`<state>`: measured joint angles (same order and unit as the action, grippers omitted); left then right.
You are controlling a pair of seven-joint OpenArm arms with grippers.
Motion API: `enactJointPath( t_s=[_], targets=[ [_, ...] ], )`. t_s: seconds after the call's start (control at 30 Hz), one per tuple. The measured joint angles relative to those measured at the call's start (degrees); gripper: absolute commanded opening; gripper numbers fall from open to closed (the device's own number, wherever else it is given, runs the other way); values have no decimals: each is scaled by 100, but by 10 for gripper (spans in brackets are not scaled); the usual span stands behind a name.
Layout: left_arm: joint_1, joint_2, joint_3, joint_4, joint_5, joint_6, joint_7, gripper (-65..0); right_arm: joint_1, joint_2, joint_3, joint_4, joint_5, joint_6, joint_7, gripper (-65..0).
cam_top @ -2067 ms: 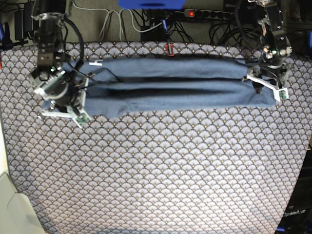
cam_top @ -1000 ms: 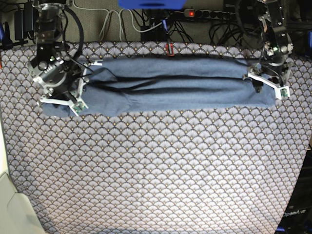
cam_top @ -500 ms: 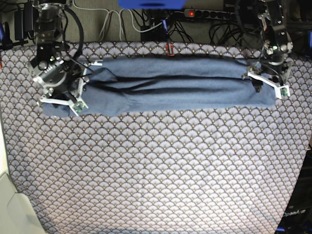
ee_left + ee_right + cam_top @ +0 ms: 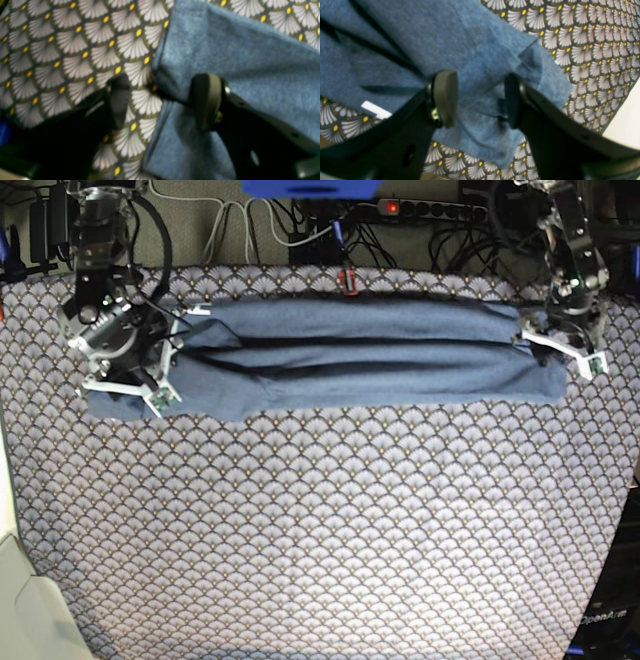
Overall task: Fold the T-shirt properly
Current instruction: 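Grasp the band's end with the left gripper and drag it toward the right gripper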
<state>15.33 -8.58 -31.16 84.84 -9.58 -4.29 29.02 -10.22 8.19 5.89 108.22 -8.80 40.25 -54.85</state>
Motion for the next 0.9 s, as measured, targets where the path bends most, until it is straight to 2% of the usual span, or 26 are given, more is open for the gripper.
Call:
enactJointPath(
  t_s=[0.33,0.77,0.9],
  targets=[
    [0,20,28,-35,-15,4,-94,-260,-13,2,0,-15,-2,0,0,-332],
    [-4,0,470,-55,28,144,-229,-262,0,2,-17,-15,0,0,2,-332],
    [-66,-13,470,-297,-79,105,-479,-262,0,0,-15,-15,0,0,2,-332]
  ],
)
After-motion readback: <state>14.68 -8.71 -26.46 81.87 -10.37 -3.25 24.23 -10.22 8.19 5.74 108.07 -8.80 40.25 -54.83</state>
